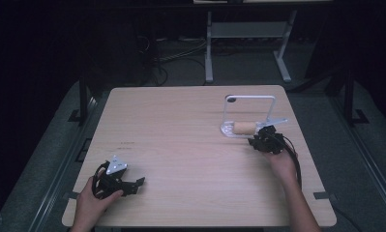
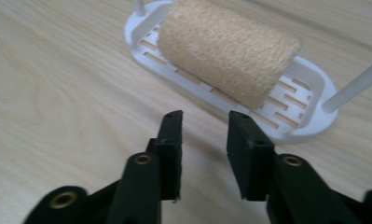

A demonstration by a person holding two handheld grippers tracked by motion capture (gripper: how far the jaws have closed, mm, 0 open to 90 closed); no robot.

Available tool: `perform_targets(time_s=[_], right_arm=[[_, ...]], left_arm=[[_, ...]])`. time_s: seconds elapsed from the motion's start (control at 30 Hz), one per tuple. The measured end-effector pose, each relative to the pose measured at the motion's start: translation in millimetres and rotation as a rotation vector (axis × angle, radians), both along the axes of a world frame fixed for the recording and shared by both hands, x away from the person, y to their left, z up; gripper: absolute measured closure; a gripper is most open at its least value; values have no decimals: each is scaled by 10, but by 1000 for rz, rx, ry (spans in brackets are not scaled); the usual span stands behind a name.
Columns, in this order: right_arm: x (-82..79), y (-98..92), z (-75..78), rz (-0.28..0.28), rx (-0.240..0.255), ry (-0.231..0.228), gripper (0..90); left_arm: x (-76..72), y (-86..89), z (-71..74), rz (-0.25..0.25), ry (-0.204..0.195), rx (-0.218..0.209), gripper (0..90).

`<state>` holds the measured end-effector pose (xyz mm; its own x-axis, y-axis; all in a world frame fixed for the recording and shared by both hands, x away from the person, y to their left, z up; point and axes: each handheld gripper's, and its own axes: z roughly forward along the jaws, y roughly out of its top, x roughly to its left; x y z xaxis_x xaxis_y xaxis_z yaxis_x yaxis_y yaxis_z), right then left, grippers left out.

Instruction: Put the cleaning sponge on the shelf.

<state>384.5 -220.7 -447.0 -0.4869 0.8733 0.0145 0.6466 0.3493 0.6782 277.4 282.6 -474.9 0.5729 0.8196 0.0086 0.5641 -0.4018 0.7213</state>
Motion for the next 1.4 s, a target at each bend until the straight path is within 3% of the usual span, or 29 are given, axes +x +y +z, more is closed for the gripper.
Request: perform_targets(time_s=[0.03,0.07,0.27,0.6,1.03,1.4], right_arm=[[0,0,0,0,0,0,619],[-40,20,7,1,0,5,546],[-168,47,0,-2,-2,1,364],[-434,5,3,5,39,-14,188],[-830,-12,-47,0,57,-33,138],[-1064,5,-257,12,38,-13,102]], left_arm=[[0,0,0,0,0,0,128],[1,-1,-3,1,-3,-2,128],[0,-1,-2,1,-3,-1,128],[0,-1,-3,1,-3,-2,128],[0,-1,-2,1,-3,-1,129],[0,-1,-3,1,-3,-2,129]])
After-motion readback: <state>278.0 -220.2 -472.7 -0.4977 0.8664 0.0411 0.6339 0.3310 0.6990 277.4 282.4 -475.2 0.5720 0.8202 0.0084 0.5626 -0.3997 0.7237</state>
